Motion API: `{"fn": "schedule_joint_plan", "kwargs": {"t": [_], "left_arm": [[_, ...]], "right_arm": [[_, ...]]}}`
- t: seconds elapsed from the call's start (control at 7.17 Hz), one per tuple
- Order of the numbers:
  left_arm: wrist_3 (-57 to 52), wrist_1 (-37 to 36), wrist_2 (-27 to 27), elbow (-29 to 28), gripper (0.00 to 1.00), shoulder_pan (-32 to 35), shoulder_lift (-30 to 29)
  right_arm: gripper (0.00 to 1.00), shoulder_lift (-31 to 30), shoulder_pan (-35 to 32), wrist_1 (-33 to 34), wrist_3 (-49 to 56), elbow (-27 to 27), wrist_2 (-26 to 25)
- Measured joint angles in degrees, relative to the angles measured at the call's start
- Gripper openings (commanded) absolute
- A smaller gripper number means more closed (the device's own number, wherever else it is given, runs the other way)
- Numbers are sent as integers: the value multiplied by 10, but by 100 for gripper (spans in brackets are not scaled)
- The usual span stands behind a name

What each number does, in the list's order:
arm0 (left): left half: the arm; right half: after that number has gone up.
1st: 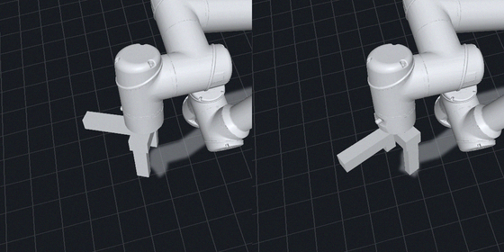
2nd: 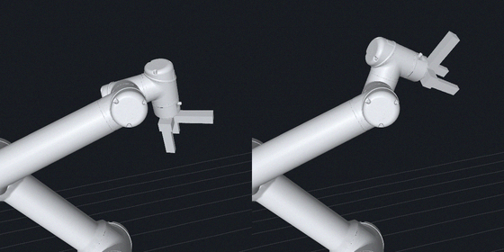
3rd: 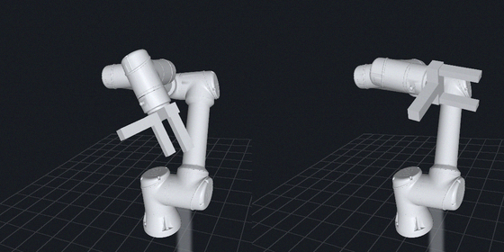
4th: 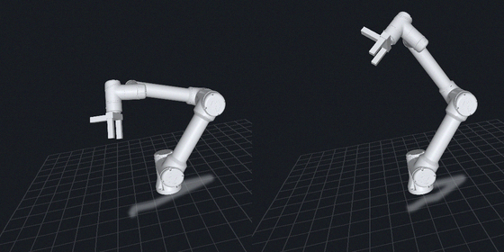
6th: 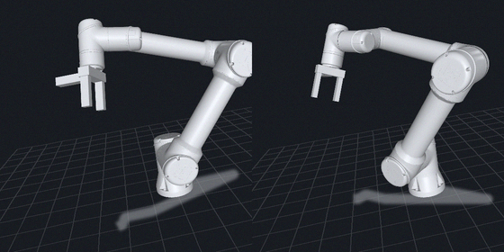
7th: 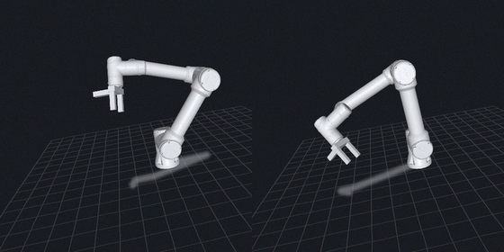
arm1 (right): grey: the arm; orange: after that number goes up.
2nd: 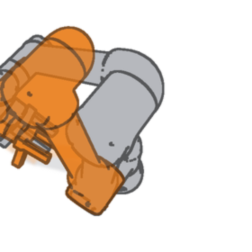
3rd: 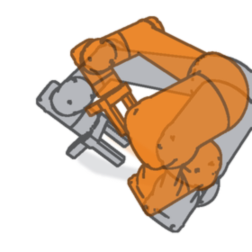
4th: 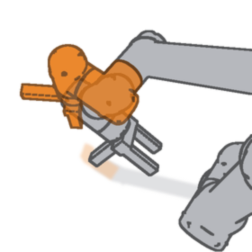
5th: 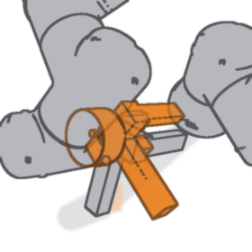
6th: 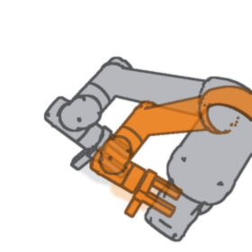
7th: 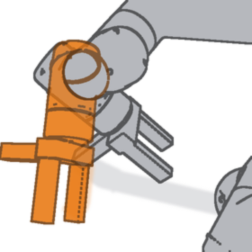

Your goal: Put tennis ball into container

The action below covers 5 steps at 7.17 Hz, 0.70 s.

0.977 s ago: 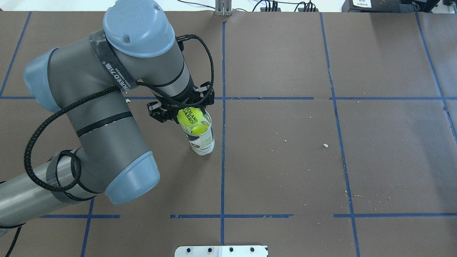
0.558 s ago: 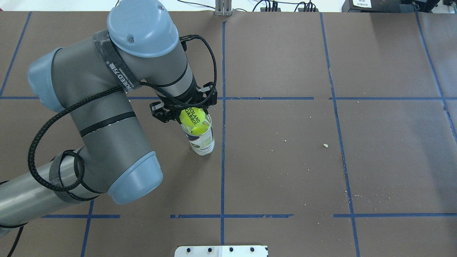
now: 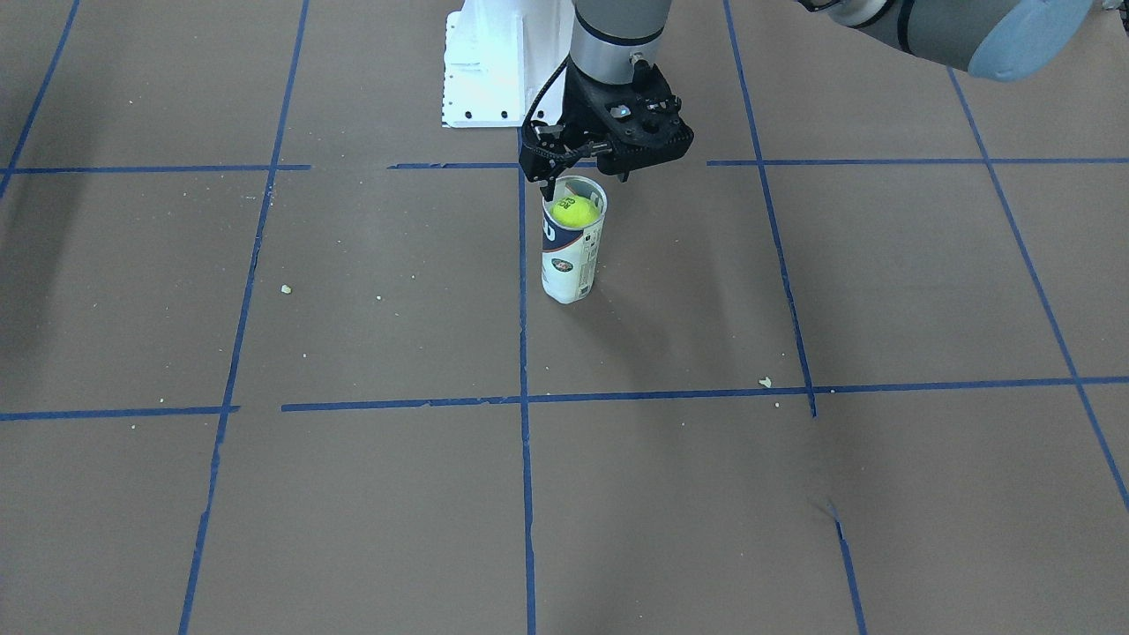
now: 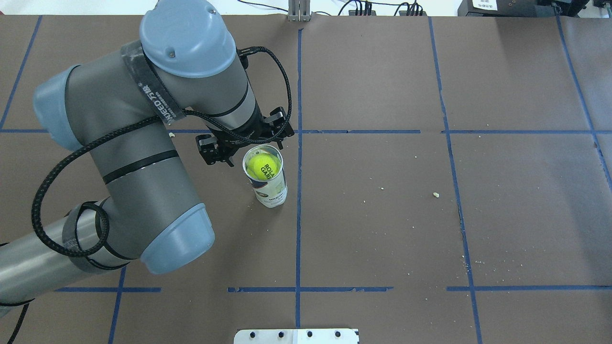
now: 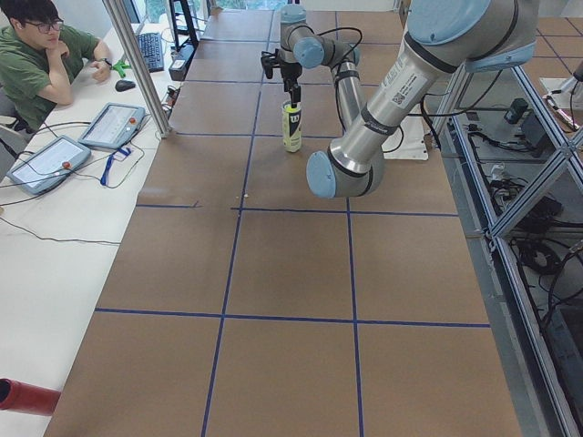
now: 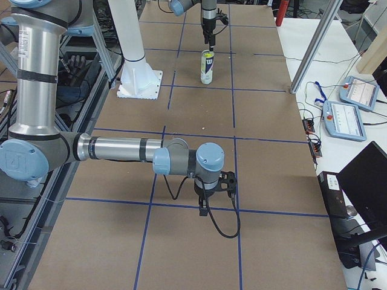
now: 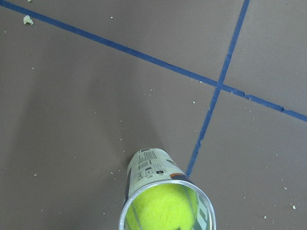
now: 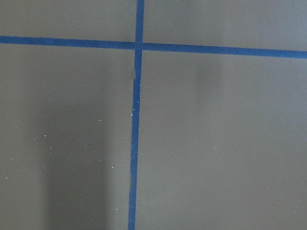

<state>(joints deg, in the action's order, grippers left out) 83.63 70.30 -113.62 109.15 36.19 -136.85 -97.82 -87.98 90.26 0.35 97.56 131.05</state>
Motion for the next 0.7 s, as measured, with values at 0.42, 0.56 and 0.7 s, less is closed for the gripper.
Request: {"fn": "schedule_joint_plan", "kwargs": {"t": [0.42,0.56,0.7], "left_arm": [[-203,23,-7,43,100,73,90],[-298,58,-21,45,100,126,144],[-402,100,-54,35,100,188,204]], "right_arm": [[100,0,0,0,0,0,0],[100,0,0,0,0,0,0],[100,0,0,0,0,0,0]]}}
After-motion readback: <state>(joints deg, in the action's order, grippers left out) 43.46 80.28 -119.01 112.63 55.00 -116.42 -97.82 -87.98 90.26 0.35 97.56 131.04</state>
